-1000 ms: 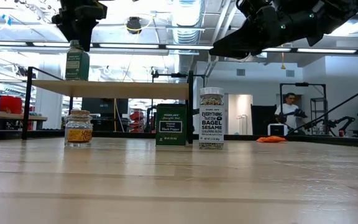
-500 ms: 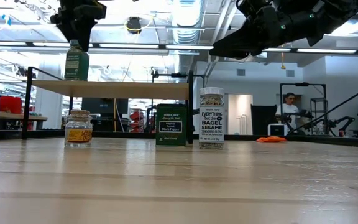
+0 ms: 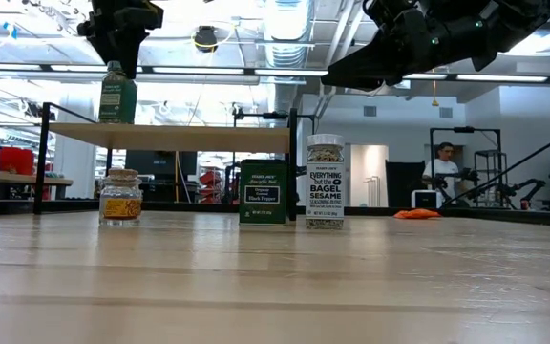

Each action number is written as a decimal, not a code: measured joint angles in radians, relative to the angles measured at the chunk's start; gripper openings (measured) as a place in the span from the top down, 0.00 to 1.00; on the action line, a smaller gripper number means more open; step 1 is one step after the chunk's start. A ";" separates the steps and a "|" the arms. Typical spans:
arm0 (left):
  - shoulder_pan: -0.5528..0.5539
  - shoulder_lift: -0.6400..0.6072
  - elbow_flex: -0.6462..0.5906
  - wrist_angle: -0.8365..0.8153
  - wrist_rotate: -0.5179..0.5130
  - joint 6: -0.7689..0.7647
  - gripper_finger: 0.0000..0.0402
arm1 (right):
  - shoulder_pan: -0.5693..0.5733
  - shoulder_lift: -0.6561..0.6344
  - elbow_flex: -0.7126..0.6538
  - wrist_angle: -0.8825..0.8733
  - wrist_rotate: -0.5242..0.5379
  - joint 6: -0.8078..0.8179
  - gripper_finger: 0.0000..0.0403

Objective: Shelf spices
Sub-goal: Remove the green seasoning bottle from the shelf

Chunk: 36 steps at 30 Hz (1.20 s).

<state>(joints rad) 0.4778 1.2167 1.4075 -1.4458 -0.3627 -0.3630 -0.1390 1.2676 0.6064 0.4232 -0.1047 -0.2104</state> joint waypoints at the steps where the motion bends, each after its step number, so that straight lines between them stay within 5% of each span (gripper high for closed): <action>1: 0.000 0.000 0.000 0.000 0.000 0.000 0.50 | 0.000 0.000 0.000 0.000 0.000 0.000 0.35; 36: 0.000 -0.082 -0.002 0.002 0.049 -0.044 0.51 | 0.000 0.000 0.000 -0.005 0.000 0.001 0.35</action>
<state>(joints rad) 0.4774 1.1347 1.4052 -1.4437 -0.3132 -0.4066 -0.1390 1.2678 0.6064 0.4187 -0.1047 -0.2096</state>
